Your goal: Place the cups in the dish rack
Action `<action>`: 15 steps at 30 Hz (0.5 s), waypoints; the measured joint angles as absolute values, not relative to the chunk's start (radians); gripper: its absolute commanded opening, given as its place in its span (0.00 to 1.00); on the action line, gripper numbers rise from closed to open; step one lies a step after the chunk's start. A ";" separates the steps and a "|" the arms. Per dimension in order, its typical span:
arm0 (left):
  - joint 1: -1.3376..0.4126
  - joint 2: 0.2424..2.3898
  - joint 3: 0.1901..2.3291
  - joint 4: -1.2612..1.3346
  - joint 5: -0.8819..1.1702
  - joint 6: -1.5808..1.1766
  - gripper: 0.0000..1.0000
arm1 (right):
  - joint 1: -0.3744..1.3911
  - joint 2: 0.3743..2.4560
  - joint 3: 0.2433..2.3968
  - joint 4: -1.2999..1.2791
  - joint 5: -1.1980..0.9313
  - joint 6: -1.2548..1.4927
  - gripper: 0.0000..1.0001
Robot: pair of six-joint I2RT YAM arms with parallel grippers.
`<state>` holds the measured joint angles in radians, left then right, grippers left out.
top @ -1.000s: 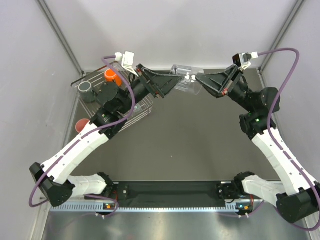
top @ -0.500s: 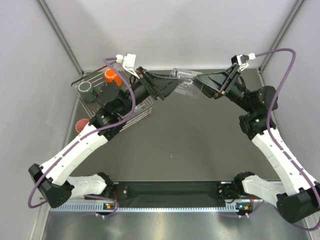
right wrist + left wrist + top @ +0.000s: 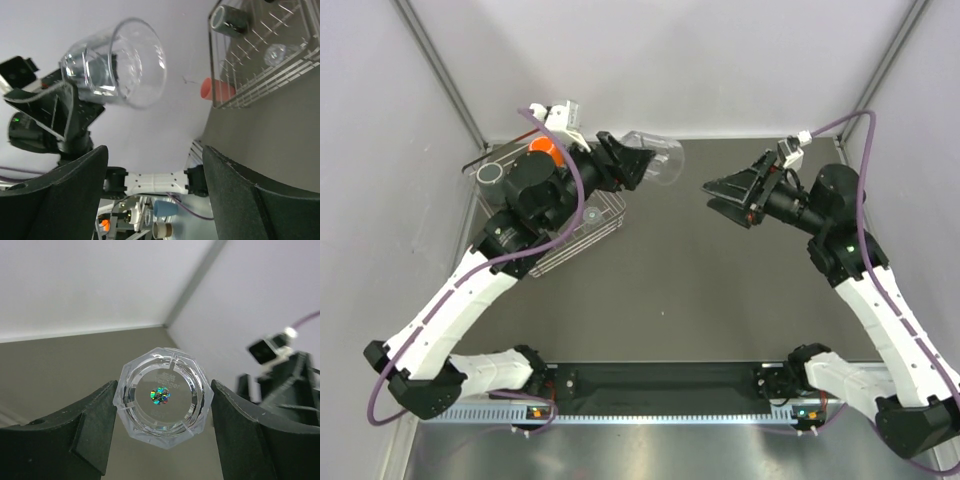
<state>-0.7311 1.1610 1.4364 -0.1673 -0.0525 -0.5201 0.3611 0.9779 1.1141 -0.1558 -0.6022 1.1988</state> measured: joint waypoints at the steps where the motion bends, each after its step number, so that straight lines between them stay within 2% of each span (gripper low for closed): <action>1: -0.727 1.164 1.455 -0.200 -0.094 -0.488 0.00 | 0.354 0.971 1.114 -0.193 -0.603 1.183 0.75; 7: -0.619 1.199 1.458 -0.284 -0.229 -0.362 0.00 | 0.272 0.963 1.216 -0.442 -0.635 1.061 0.75; 15: -0.357 1.306 1.310 -0.233 -0.275 -0.337 0.00 | 0.213 1.064 1.751 -0.872 -0.640 0.733 0.77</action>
